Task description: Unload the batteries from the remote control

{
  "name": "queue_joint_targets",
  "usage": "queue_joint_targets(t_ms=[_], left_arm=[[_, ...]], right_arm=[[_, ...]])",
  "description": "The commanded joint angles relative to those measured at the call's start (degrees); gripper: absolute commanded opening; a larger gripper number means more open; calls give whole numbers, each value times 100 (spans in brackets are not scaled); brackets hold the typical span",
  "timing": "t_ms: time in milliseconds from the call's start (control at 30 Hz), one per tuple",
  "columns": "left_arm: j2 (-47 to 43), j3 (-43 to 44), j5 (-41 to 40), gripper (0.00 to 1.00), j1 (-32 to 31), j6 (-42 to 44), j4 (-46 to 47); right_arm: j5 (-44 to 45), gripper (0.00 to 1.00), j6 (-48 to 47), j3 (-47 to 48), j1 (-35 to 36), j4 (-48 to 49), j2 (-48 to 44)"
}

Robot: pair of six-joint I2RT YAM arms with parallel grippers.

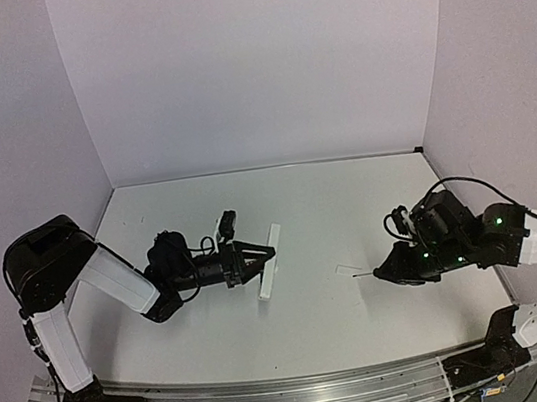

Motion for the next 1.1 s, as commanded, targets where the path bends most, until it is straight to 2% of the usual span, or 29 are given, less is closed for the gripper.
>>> queue_joint_targets(t_ms=[0, 133, 333, 433, 533, 633, 733, 767, 900, 1067], left_arm=[[558, -22, 172, 0, 122, -950, 3049], [734, 166, 286, 0, 141, -924, 3072], [555, 531, 481, 0, 140, -647, 3076], [496, 682, 507, 0, 191, -773, 3051], [484, 777, 444, 0, 234, -752, 2395], [401, 911, 341, 0, 237, -407, 1090], [113, 1238, 135, 0, 177, 401, -994], [-4, 1431, -108, 0, 118, 816, -1955], [-291, 2436, -1681, 0, -293, 2221, -5473], [71, 3571, -3459, 0, -879, 2952, -8185]], right_arm=[[-35, 0, -3, 283, 16, -21, -97], [-34, 0, -4, 270, 17, -45, -144], [23, 0, 6, 256, 18, -55, -226], [60, 0, 6, 263, 14, -66, -273], [110, 0, 8, 265, 14, -96, -308], [192, 0, 15, 259, 18, -162, -322], [246, 0, 7, 263, 13, -229, -299], [260, 0, -1, 267, 13, -243, -287], [355, 0, -66, 282, 17, -305, -254], [455, 0, -137, 323, 15, -390, -114]])
